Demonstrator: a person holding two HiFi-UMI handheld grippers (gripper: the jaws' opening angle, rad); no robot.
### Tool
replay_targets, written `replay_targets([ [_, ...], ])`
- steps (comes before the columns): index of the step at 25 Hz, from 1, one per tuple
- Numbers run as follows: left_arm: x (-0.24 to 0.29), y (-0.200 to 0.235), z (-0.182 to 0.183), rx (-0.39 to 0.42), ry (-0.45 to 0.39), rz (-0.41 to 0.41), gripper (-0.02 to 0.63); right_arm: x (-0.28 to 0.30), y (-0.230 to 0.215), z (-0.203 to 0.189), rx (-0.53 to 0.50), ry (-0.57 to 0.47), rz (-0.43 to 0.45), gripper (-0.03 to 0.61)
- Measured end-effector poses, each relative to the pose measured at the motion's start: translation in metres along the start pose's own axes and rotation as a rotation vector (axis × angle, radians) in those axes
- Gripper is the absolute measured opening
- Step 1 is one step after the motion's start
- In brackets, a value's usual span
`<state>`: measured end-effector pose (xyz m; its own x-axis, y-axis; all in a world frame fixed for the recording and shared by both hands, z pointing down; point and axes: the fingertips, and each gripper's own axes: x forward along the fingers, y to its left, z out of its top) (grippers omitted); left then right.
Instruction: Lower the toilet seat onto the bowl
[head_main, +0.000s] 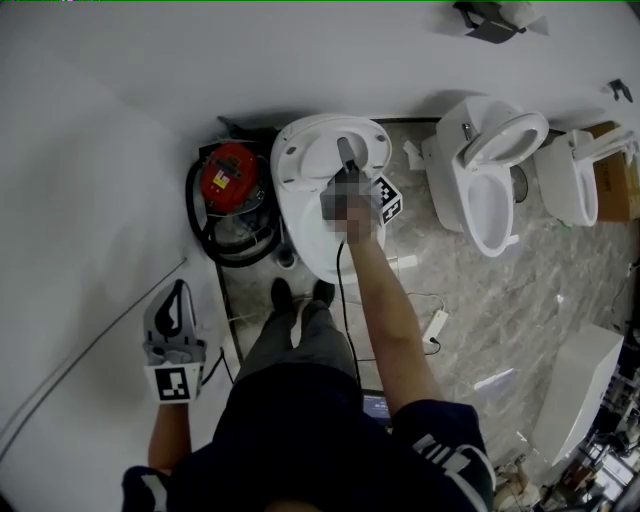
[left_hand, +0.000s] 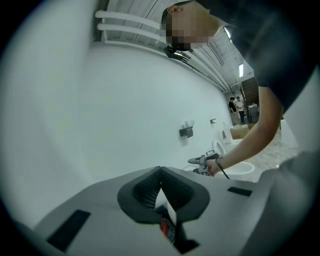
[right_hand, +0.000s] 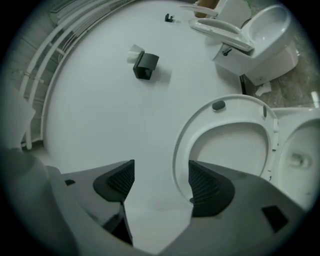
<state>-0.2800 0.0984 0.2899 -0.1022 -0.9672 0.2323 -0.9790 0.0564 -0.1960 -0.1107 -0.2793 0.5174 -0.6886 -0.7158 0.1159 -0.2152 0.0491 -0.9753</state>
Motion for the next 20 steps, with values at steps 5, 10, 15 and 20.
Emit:
replay_targets([
  [5, 0.007, 0.002, -0.003, 0.006, 0.001, 0.003, 0.025, 0.017, -0.017, 0.004, 0.077, -0.033, -0.003, 0.35],
  [10, 0.016, 0.004, -0.006, 0.0, 0.012, 0.0, 0.025, 0.035, -0.035, 0.01, 0.135, -0.064, -0.021, 0.351],
  [15, 0.022, 0.004, -0.011, 0.004, 0.03, 0.001, 0.025, 0.048, -0.047, 0.013, 0.171, -0.084, -0.037, 0.348],
  [20, 0.023, 0.008, -0.018, 0.002, 0.051, 0.009, 0.025, 0.058, -0.055, 0.015, 0.162, -0.088, -0.06, 0.328],
])
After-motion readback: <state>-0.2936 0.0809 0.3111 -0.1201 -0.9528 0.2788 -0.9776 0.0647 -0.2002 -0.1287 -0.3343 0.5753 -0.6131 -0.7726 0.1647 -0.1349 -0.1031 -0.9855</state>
